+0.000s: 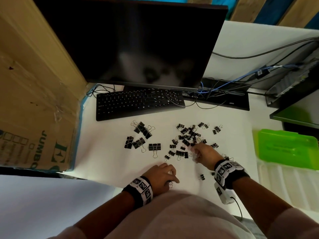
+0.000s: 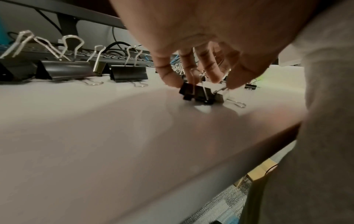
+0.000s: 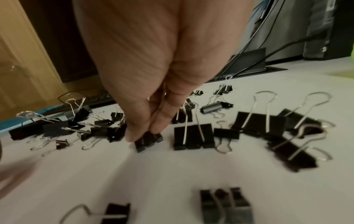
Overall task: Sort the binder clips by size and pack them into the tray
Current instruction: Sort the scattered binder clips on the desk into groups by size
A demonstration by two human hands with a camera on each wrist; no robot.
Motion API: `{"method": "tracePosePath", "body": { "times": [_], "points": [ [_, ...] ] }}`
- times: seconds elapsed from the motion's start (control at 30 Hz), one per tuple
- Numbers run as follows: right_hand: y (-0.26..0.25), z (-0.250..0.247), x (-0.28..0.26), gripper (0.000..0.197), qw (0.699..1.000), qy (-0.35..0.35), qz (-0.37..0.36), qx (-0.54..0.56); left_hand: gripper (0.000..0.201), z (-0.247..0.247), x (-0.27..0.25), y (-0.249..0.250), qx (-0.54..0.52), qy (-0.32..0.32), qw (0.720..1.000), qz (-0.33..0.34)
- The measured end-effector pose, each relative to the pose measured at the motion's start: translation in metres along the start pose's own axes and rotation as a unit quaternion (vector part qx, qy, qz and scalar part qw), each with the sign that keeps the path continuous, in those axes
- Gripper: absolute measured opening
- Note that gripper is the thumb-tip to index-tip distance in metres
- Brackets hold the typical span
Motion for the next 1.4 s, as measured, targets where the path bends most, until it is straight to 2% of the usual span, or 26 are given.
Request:
{"method": "tracePosePath", "body": {
  "times": [0.07,0.17,0.2,0.27,0.4,0.57,0.7,0.83,0.9,1.0,1.1,1.17,1.23,1.3,1.4],
  "points": [
    [0.004,-0.002,-0.003,0.032,0.998,-0.006,0.005,0.069,0.029,-0.002,0.004,0.004,0.032,0.024,0.999,0.000],
    [0.009,-0.008,-0.005,0.038,0.988,0.005,0.000,0.153,0.023,-0.001,0.006,-0.001,0.004,0.019,0.999,-0.037],
    [0.008,-0.011,-0.005,0.038,0.989,0.010,-0.002,0.148,0.025,-0.001,0.005,-0.006,-0.010,0.016,0.999,-0.049],
    [0.010,-0.015,-0.005,0.042,0.995,0.022,-0.020,0.092,0.025,-0.003,0.001,-0.015,-0.040,0.028,0.996,-0.068],
    [0.007,-0.011,-0.008,0.044,0.994,-0.003,-0.071,-0.079,0.024,-0.005,-0.014,-0.037,-0.076,0.061,0.991,-0.087],
    [-0.023,0.011,-0.004,0.046,0.951,0.007,-0.201,-0.236,0.037,-0.007,-0.025,-0.063,-0.110,0.080,0.982,-0.130],
    [-0.041,0.033,0.002,0.027,0.909,0.014,-0.237,-0.344,0.048,-0.013,-0.024,-0.059,-0.111,0.086,0.980,-0.144],
    [-0.055,0.034,-0.002,0.016,0.892,0.029,-0.268,-0.362,0.044,-0.021,-0.014,-0.044,-0.113,0.120,0.975,-0.152],
    [-0.066,0.038,-0.004,0.004,0.908,-0.020,-0.288,-0.303,0.045,-0.022,-0.007,-0.036,-0.099,0.123,0.974,-0.163],
    [-0.080,0.042,-0.002,0.022,0.934,-0.093,-0.266,-0.221,0.030,-0.023,-0.005,-0.029,-0.055,0.147,0.978,-0.139],
    [-0.088,0.039,0.000,0.020,0.949,-0.117,-0.258,-0.140,0.030,-0.023,-0.013,-0.035,-0.048,0.168,0.972,-0.155],
    [-0.084,0.031,0.008,0.021,0.957,-0.086,-0.246,-0.129,0.033,-0.023,-0.021,-0.043,-0.045,0.174,0.969,-0.171],
    [-0.065,0.015,0.022,0.026,0.969,0.007,-0.196,-0.149,0.031,-0.023,-0.027,-0.050,-0.045,0.174,0.967,-0.182],
    [-0.043,-0.003,0.033,0.039,0.966,0.076,-0.135,-0.206,0.019,-0.021,-0.032,-0.055,-0.071,0.168,0.963,-0.197],
    [-0.024,-0.011,0.039,0.046,0.949,0.045,-0.115,-0.290,0.013,-0.017,-0.037,-0.061,-0.091,0.167,0.960,-0.205]
  ]
}}
Point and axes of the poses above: each hand's wrist, its own x-axis towards the middle knuckle, its own z-axis out of the palm, y = z × x, the point moved 3 cm from there along x, towards the middle knuckle
